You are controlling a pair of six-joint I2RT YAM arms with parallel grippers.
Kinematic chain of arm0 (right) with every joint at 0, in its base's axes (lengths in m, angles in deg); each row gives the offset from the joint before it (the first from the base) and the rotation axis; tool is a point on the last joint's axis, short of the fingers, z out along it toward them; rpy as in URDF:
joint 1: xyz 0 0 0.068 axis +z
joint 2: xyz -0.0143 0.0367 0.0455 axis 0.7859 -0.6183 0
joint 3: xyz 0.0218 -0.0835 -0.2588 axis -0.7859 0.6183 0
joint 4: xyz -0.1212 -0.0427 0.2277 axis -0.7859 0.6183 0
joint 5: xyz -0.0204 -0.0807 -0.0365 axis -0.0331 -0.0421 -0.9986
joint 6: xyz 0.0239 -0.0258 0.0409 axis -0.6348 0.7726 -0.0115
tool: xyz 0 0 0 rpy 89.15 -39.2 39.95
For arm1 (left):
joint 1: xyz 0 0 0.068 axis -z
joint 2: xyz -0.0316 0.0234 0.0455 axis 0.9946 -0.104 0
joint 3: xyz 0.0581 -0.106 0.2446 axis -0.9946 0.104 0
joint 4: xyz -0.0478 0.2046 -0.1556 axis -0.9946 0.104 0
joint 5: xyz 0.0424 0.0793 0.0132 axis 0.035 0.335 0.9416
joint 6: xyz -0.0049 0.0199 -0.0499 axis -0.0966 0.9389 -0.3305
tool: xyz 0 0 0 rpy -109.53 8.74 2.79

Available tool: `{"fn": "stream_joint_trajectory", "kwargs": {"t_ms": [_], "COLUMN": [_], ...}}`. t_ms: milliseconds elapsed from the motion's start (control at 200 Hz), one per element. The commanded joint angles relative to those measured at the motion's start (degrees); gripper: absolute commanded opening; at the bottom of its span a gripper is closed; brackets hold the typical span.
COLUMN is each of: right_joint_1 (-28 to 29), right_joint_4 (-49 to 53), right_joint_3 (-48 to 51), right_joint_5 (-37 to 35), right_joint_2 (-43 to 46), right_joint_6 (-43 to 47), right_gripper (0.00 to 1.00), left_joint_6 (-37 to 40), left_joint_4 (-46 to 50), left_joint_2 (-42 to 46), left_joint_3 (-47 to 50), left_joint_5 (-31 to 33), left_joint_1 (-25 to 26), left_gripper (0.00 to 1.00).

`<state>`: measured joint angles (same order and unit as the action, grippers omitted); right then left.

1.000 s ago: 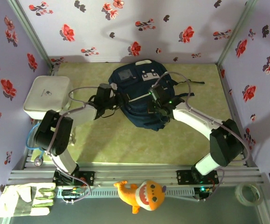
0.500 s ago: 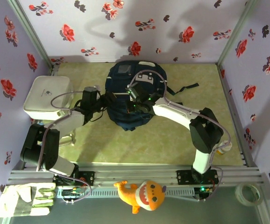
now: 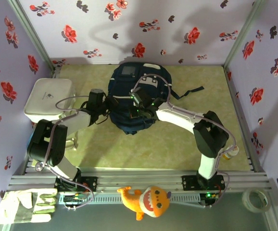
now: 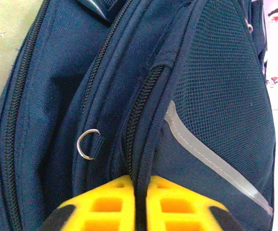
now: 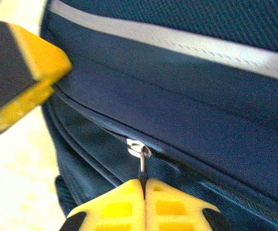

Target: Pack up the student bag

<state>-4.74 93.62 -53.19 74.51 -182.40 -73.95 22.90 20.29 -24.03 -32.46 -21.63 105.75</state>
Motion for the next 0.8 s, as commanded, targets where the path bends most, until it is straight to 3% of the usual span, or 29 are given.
{"fn": "stream_joint_trajectory", "kwargs": {"t_ms": [0,255,365,545,795], "right_joint_1": [0.22,-1.73,-3.54,-3.63,-3.56], "right_joint_4": [3.15,9.3,7.48,4.62,6.22], "right_joint_3": [3.69,11.19,13.24,11.49,8.14], "right_joint_5": [-9.52,-19.18,-16.46,-5.65,-8.62], "right_joint_2": [5.2,11.82,13.11,11.22,7.49], "right_joint_6": [-1.54,-3.57,-2.64,2.75,3.21], "right_gripper": [0.0,0.0,0.0,0.03,0.19], "left_joint_6": [2.39,5.55,6.42,6.45,6.33], "left_joint_4": [-0.41,2.62,3.53,4.06,4.06], "left_joint_2": [1.4,3.15,3.85,3.52,3.69], "left_joint_3": [-1.34,-1.61,-1.59,-2.39,-2.67], "left_joint_5": [3.95,3.45,2.46,-1.21,-2.55], "left_joint_1": [-0.03,-0.27,-0.44,-0.42,-0.42], "left_gripper": [0.01,0.0,0.0,0.0,0.0]}}
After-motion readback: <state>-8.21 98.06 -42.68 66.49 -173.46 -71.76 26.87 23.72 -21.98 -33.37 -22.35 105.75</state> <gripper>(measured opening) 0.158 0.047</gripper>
